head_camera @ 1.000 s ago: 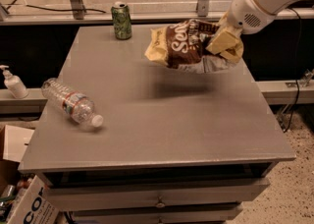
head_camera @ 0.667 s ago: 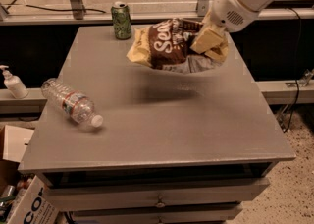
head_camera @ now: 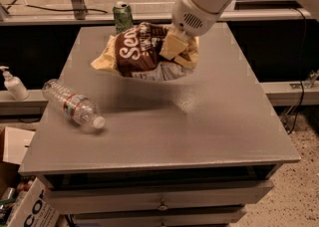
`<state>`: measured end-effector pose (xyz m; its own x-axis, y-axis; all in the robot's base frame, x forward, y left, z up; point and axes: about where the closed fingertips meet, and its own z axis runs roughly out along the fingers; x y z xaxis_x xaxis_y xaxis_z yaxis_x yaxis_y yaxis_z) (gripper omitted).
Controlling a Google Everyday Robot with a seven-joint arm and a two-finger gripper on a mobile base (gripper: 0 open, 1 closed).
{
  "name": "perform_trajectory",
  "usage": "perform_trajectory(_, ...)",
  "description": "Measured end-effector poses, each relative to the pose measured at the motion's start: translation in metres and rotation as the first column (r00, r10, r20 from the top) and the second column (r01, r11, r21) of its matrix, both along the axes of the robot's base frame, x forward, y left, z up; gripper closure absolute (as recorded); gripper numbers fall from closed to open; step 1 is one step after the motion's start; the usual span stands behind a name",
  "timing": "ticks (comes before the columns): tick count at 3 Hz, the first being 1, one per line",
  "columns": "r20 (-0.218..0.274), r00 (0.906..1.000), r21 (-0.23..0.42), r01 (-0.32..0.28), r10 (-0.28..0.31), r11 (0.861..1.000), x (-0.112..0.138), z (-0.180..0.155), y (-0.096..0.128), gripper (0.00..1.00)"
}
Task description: Move brown chip bag near water bottle
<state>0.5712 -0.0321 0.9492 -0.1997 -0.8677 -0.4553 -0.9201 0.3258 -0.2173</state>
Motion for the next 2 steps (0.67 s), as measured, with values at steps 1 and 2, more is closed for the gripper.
perform_trajectory(1,-0.026,0.9996,-0.032,0.009,-0.010,0.999,-0.008,-0.013,0.033,1.00)
perform_trajectory(2,-0.049,0.9987,-0.054,0.014,-0.017,0.998,-0.019,-0.025,0.062,1.00)
